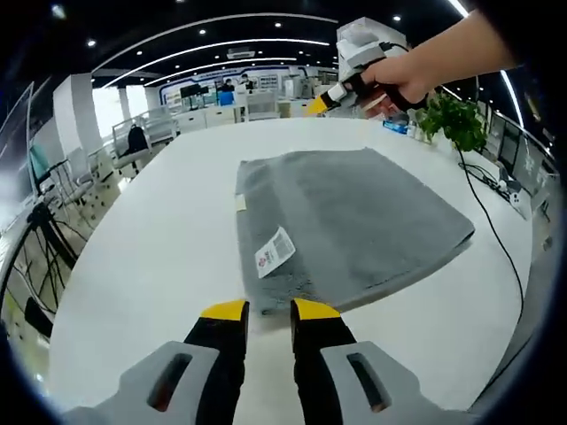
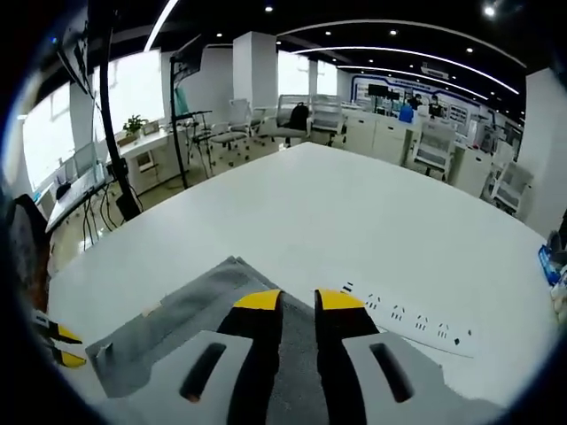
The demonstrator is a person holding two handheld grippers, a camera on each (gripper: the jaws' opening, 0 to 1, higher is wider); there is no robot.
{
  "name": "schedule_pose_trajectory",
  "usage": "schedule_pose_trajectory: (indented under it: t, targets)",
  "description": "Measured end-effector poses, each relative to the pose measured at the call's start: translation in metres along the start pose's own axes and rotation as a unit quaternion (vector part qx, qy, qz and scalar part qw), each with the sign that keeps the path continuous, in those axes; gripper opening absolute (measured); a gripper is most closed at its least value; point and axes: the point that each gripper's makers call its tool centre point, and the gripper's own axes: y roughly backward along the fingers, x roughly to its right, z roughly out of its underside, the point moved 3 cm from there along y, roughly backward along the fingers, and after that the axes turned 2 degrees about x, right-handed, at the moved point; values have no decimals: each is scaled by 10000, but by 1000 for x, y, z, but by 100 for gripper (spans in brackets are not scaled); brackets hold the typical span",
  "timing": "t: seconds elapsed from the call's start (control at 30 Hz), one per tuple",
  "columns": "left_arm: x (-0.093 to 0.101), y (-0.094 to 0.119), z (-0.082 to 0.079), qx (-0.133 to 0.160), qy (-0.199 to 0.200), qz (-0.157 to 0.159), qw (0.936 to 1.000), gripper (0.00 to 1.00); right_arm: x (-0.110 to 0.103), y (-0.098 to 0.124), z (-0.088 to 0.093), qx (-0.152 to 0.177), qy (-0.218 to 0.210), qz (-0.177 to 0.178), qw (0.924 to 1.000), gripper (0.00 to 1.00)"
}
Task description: Fold the towel on the table until its edges align and the towel forms a compact rectangular stack.
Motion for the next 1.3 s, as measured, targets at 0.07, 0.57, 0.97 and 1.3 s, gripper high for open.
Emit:
schedule_pose_trajectory:
  t: [0.07, 0.57, 0.97, 1.3]
  targets:
    - [2, -3, 1, -138, -180, -8, 9997, 18, 5, 16, 0, 15, 29, 38, 10000, 13]
    - [7, -21, 11, -579, 318, 195, 9976, 19, 63, 76, 23, -196, 194, 380, 9989, 11]
    - [55, -10, -39, -99, -3, 509, 9987, 19, 81, 108, 20, -108, 86, 480, 9988, 12]
    - [109, -8, -79, 264, -440, 912, 9945, 19, 100, 139, 13, 21, -21, 538, 9985, 13]
